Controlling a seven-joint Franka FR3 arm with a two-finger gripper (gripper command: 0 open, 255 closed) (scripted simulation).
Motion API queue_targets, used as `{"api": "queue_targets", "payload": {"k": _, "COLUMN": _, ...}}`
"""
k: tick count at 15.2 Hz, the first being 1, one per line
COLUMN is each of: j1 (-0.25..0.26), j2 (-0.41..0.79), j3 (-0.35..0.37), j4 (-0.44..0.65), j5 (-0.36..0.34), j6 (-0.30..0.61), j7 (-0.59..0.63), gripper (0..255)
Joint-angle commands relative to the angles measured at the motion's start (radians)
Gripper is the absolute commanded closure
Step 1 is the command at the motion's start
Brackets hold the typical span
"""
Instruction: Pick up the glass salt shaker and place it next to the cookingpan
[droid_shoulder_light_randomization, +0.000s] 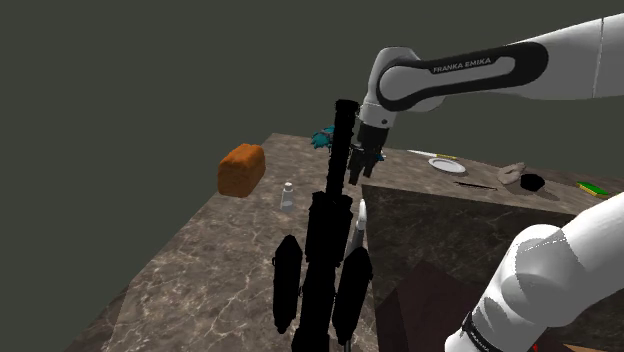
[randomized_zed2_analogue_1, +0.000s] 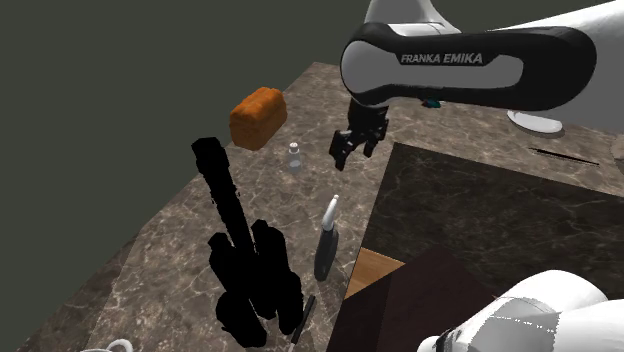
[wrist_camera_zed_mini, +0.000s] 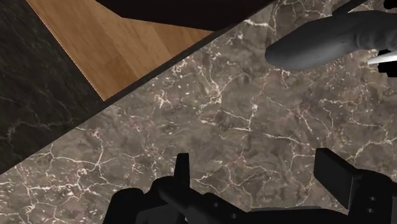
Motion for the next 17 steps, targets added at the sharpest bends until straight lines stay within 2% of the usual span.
{"api": "queue_targets", "payload": {"k": 1, "j1": 0.003, "j2": 0.057, "j3": 0.006, "j4": 0.011, "j5": -0.004, "j6": 0.068, "j7": -0.006, "gripper": 0}}
{"api": "queue_targets", "payload": {"k": 9, "j1": 0.014, "j2": 0.325, "j3": 0.032, "j4": 0.123, "j5": -0.030, "j6": 0.299, "j7": -0.014, "gripper": 0}}
{"api": "queue_targets", "payload": {"k": 17, "j1": 0.029, "j2": 0.606, "j3": 0.045, "j4": 0.324, "j5": -0.085, "j6": 0.454, "j7": -0.002, "gripper": 0}}
